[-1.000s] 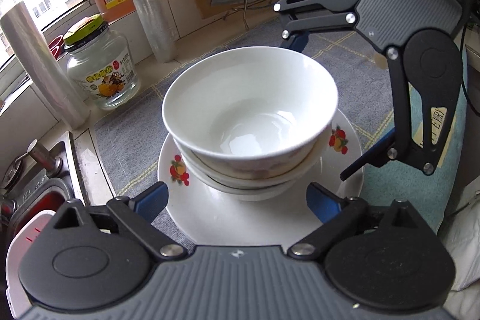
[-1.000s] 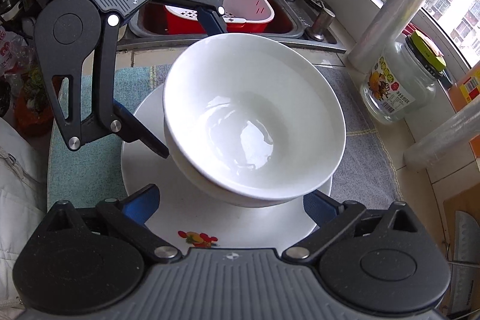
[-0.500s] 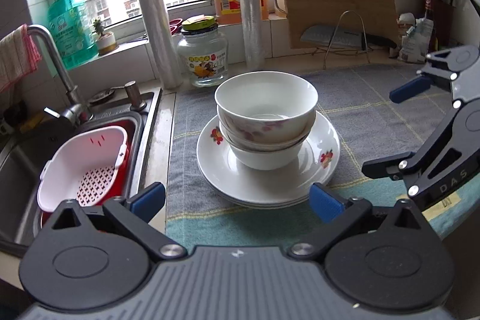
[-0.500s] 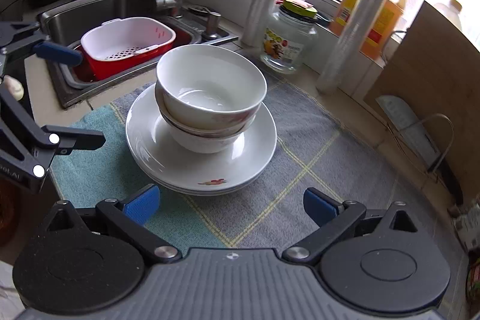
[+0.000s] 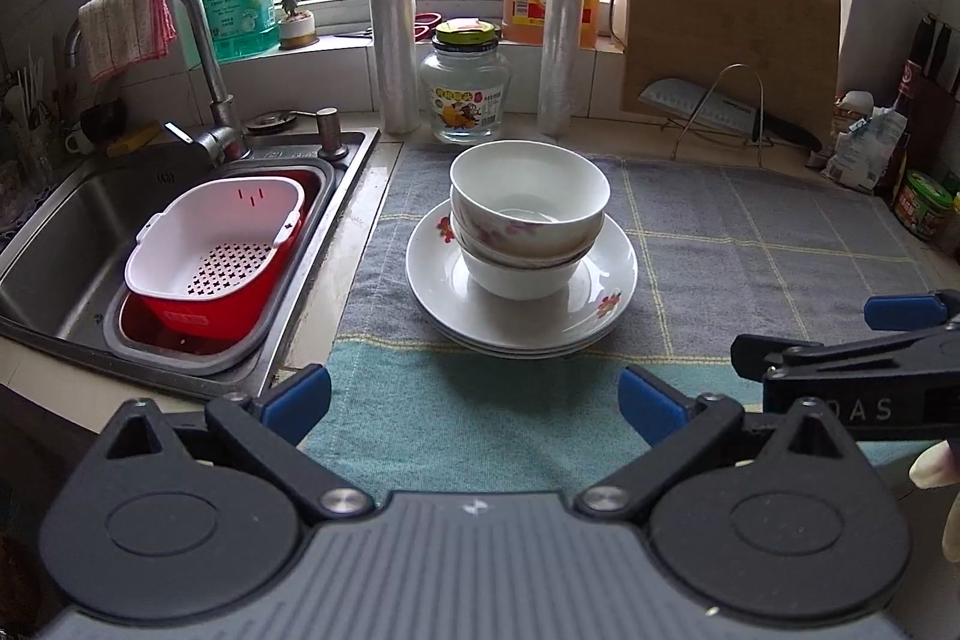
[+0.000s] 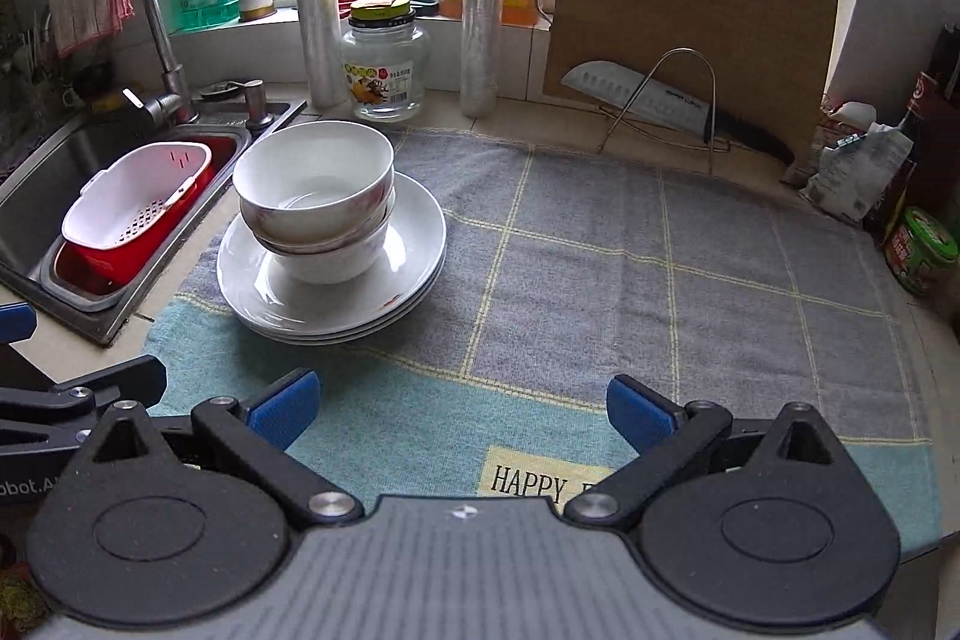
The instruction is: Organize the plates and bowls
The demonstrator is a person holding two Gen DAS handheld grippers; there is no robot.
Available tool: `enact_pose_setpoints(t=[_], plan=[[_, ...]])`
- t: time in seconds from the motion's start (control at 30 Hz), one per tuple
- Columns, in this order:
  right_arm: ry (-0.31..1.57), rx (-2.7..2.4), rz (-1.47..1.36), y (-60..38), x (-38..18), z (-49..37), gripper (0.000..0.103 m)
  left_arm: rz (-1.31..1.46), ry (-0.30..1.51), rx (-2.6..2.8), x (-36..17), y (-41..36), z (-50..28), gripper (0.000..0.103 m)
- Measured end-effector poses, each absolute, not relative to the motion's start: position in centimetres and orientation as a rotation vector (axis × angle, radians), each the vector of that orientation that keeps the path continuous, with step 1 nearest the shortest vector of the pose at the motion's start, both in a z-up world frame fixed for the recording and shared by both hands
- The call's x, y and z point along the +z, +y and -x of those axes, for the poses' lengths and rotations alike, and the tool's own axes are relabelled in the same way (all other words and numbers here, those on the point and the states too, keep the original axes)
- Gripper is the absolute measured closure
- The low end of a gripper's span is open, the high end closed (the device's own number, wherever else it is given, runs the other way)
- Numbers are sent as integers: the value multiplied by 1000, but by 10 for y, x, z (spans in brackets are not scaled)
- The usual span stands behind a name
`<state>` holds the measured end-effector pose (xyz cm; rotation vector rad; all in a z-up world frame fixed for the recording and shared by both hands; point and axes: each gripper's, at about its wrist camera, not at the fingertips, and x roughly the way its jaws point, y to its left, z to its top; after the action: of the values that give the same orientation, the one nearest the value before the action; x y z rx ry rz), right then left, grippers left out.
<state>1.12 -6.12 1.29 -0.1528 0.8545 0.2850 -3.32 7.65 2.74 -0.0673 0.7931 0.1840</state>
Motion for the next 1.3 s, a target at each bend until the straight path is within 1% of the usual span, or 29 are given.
enact_pose_setpoints(t=[0.27,1.3], plan=[[826,265,127,-72,25,-5,0,64,755,187,41,67,38,2],[801,249,105,-75,33,-4,0,52,736,199,51,63,39,2]])
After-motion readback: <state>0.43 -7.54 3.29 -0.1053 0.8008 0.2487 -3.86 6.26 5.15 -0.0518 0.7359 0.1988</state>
